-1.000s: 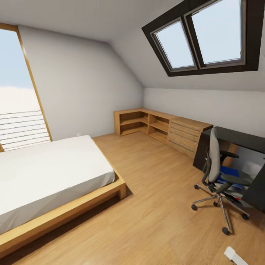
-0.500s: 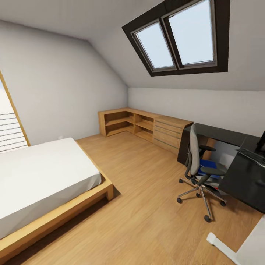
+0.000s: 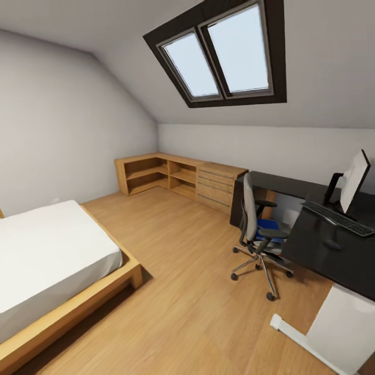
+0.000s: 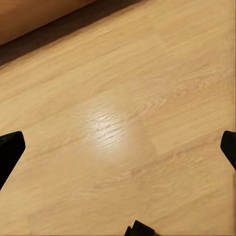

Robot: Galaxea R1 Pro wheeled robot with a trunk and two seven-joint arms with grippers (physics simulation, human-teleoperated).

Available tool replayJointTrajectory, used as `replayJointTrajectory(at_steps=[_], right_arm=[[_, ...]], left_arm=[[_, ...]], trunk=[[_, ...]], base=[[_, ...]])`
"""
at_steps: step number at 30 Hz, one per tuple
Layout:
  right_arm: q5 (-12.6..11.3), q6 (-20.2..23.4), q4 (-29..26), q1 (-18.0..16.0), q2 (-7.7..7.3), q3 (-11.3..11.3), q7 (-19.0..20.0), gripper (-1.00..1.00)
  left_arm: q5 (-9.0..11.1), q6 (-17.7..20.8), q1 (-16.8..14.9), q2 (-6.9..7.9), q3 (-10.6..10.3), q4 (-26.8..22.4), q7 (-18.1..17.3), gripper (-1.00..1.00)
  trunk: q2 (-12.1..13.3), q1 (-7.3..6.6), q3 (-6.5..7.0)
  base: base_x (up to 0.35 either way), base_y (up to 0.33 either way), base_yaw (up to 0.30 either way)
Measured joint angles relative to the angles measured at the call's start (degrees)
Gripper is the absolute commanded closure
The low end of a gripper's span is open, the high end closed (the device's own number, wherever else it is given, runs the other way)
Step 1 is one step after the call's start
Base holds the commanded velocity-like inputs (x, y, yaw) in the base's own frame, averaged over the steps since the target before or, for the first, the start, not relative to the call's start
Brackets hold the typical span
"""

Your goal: In the bedroom, organize the workspace by keeping the computer under the desk, ensuring the monitor is on the desk, placing the keyboard on the desk next to the monitor, placing the mouse on the desk next to the keyboard, moving the folder from the swivel chair onto the desk next to the mouse, stacking the notebook on top of the folder with the pen on top of the notebook, and positioning the swivel chair next to the desk.

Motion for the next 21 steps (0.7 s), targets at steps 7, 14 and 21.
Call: replayJointTrajectory(at_steps=[7, 14, 21], right_arm=[[0.0, -0.01, 0.0, 0.0, 0.0, 0.0, -0.06, -1.0], [-0.12, -0.02, 0.01, 0.0, 0.0, 0.0, 0.08, -1.0], [-0.11, -0.16, 0.01, 0.0, 0.0, 0.0, 0.05, -1.0]], left_arm=[[0.09, 0.05, 0.01, 0.06, 0.06, 0.01, 0.02, -1.0], [0.09, 0.0, 0.01, 0.02, 0.08, 0.01, 0.02, -1.0], [0.09, 0.01, 0.01, 0.0, 0.08, 0.01, 0.03, -1.0]], trunk=[[0.0, -0.03, -0.2], [0.0, -0.02, -0.4], [0.0, -0.02, -0.6]], base=[[0.181, 0.074, -0.282], [0.197, 0.208, -0.282], [0.146, 0.183, -0.282]])
